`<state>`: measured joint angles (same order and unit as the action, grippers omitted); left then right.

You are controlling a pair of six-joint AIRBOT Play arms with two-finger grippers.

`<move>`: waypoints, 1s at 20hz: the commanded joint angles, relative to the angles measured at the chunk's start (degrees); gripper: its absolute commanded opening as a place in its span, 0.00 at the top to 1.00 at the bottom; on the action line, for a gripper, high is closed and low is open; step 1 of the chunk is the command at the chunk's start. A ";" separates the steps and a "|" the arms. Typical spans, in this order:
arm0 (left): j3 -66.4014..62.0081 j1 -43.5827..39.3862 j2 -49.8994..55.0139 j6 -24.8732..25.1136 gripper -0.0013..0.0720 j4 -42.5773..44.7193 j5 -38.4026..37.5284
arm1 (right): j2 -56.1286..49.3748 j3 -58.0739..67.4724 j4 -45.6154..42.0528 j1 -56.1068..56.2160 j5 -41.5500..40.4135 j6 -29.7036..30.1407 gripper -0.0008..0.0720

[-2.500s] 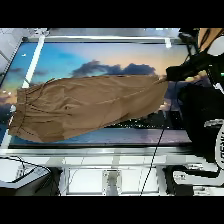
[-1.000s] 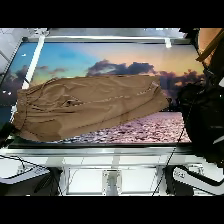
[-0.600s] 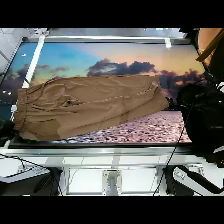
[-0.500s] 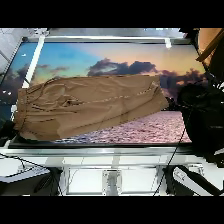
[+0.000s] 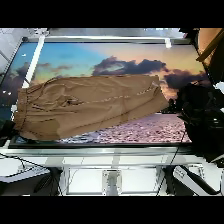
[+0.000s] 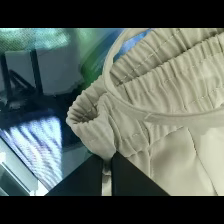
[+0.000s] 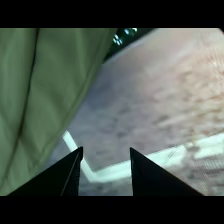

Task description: Fold the clothes and pants, and hang the long-sleeved shirts on hangers.

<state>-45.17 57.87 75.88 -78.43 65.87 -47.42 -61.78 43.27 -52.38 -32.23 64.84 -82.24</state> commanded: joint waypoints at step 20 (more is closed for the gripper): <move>-0.04 -0.02 0.00 0.04 0.95 0.07 -0.13 | -22.99 3.21 19.96 10.95 -28.39 5.44 0.64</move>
<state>-45.17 57.87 75.88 -78.39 65.91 -47.53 -83.48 44.51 -32.53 -21.93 36.80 -76.93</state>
